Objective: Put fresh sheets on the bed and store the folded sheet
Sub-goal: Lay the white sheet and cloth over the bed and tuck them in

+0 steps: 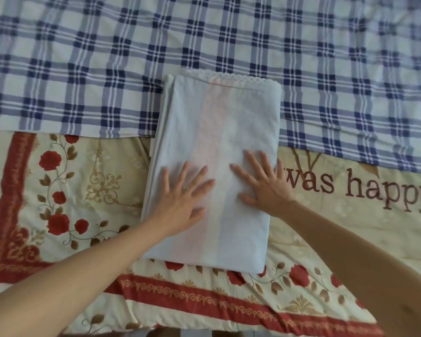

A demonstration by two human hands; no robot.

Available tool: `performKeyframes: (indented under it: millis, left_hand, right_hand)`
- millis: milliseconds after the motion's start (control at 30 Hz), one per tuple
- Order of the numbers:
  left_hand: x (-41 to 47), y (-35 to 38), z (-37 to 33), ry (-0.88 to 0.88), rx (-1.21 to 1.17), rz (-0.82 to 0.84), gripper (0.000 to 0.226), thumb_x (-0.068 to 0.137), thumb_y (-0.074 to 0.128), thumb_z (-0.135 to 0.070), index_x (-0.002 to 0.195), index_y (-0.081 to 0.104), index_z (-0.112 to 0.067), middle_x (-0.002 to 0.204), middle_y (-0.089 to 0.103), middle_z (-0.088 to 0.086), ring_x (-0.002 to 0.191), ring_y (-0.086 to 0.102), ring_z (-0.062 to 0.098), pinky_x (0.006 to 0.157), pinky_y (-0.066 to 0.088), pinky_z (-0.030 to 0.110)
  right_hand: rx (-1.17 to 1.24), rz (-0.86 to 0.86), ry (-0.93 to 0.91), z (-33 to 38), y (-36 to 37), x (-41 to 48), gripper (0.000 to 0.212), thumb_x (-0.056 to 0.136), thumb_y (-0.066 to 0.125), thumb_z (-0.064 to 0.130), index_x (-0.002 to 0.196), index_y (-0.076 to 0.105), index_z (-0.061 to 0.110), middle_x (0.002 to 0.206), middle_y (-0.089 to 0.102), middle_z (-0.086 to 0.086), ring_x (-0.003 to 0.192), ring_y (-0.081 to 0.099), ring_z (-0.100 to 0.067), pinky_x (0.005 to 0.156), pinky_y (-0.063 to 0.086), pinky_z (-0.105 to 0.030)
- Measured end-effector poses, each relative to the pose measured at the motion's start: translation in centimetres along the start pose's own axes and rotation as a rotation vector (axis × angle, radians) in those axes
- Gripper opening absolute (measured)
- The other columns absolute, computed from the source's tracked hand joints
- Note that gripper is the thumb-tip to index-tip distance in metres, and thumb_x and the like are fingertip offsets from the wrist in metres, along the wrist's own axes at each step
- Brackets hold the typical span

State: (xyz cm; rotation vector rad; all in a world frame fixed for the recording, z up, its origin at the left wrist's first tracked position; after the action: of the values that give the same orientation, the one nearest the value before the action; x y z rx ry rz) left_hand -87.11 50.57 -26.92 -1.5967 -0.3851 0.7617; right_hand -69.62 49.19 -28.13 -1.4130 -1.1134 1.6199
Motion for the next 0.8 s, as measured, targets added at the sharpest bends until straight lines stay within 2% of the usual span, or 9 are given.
performKeyframes:
  millis: [100, 167, 233, 367, 433, 500, 600, 700, 800]
  left_hand:
    - [5.6, -0.2, 3.8, -0.098, 0.037, -0.022, 0.072, 0.083, 0.023, -0.064, 0.148, 0.008, -0.037, 0.159, 0.007, -0.003, 0.142, 0.005, 0.043, 0.102, 0.005, 0.073]
    - [8.9, -0.6, 7.4, -0.200, 0.012, -0.038, 0.076, 0.082, 0.023, -0.068, 0.148, -0.002, -0.039, 0.159, -0.005, -0.006, 0.142, -0.005, 0.041, 0.102, 0.005, 0.074]
    - [12.2, -0.9, 11.4, -0.323, -0.081, -0.036, 0.079, 0.081, 0.021, -0.070, 0.146, -0.012, -0.041, 0.156, -0.019, -0.008, 0.142, -0.015, 0.039, 0.102, 0.003, 0.074]
    - [16.6, -1.7, 16.2, -0.454, -0.234, -0.052, 0.073, 0.089, 0.027, -0.063, 0.147, -0.011, -0.039, 0.156, -0.021, -0.010, 0.142, -0.001, 0.040, 0.106, 0.002, 0.071]
    - [17.0, -2.5, 16.4, -0.457, -0.291, -0.129, 0.068, 0.095, 0.031, -0.050, 0.150, -0.004, -0.031, 0.158, -0.013, -0.006, 0.143, 0.008, 0.035, 0.110, 0.003, 0.065]
    - [15.5, -3.7, 16.1, -0.477, -0.447, -0.301, 0.060, 0.096, 0.042, -0.035, 0.149, 0.018, -0.016, 0.159, 0.007, 0.002, 0.138, 0.025, 0.031, 0.114, 0.016, 0.054]
    - [11.3, -4.2, 16.1, -0.668, -0.632, -0.489, 0.033, 0.091, 0.055, -0.025, 0.115, 0.049, -0.003, 0.131, 0.044, 0.014, 0.106, 0.052, 0.031, 0.085, 0.043, 0.036]
    - [9.6, -4.0, 16.5, -0.772, -0.498, -0.455, 0.028, 0.093, 0.054, -0.029, 0.089, 0.056, -0.001, 0.108, 0.051, 0.018, 0.088, 0.053, 0.036, 0.071, 0.039, 0.041]
    - [9.6, -4.1, 16.7, -0.740, -0.515, -0.468, 0.030, 0.098, 0.044, -0.019, 0.086, 0.059, 0.004, 0.113, 0.050, 0.021, 0.087, 0.053, 0.035, 0.069, 0.036, 0.035]
  right_hand:
    - [0.007, -0.026, 0.076, -1.6, -1.9, 6.0, 0.074, 0.071, -0.002, 0.077, 0.136, -0.026, 0.051, 0.156, -0.022, 0.004, 0.145, -0.012, -0.030, 0.103, 0.000, -0.072]
    - [-0.017, -0.059, 0.099, -2.8, -3.5, 9.3, 0.074, 0.073, 0.000, 0.080, 0.137, -0.024, 0.052, 0.156, -0.022, 0.009, 0.145, -0.014, -0.028, 0.100, -0.006, -0.075]
    - [-0.029, -0.092, 0.098, -4.6, -5.0, 12.3, 0.072, 0.079, 0.007, 0.078, 0.141, -0.019, 0.050, 0.156, -0.020, 0.012, 0.145, -0.013, -0.027, 0.100, -0.007, -0.077]
    - [0.011, -0.087, 0.211, -8.7, -6.6, 17.3, 0.070, 0.085, 0.010, 0.074, 0.145, -0.013, 0.046, 0.158, -0.011, 0.010, 0.146, -0.010, -0.027, 0.105, -0.002, -0.072]
    - [0.153, -0.090, 0.389, -10.6, -7.2, 18.5, 0.070, 0.088, 0.016, 0.071, 0.149, -0.001, 0.039, 0.159, -0.004, 0.007, 0.146, -0.006, -0.027, 0.108, -0.003, -0.069]
    - [0.244, -0.182, 0.494, -10.7, -8.2, 18.0, 0.067, 0.094, 0.025, 0.058, 0.151, 0.005, 0.029, 0.160, -0.002, 0.001, 0.146, -0.007, -0.027, 0.109, -0.006, -0.064]
    - [0.218, -0.376, 0.340, -7.9, -9.3, 14.7, 0.063, 0.093, 0.039, 0.028, 0.151, 0.013, 0.021, 0.159, 0.007, -0.006, 0.146, 0.001, -0.028, 0.111, -0.012, -0.057]
    - [0.201, -0.396, 0.227, -6.1, -7.7, 10.5, 0.063, 0.088, 0.039, 0.023, 0.148, 0.019, 0.023, 0.157, 0.014, -0.010, 0.144, 0.005, -0.032, 0.111, -0.014, -0.055]
    - [0.406, -0.288, 0.399, -7.9, -4.8, 7.0, 0.060, 0.092, 0.039, 0.028, 0.148, 0.020, 0.021, 0.157, 0.009, -0.011, 0.145, 0.003, -0.033, 0.115, 0.001, -0.054]
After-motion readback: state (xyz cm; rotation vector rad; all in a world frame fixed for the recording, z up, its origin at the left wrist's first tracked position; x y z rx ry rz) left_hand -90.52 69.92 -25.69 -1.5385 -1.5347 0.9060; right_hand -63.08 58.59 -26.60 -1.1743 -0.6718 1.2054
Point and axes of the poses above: each hand's wrist, its own x-axis towards the middle knuckle, its own y-axis out of the palm, z = x × y, the point moved 10 cm from there along x, towards the middle knuckle
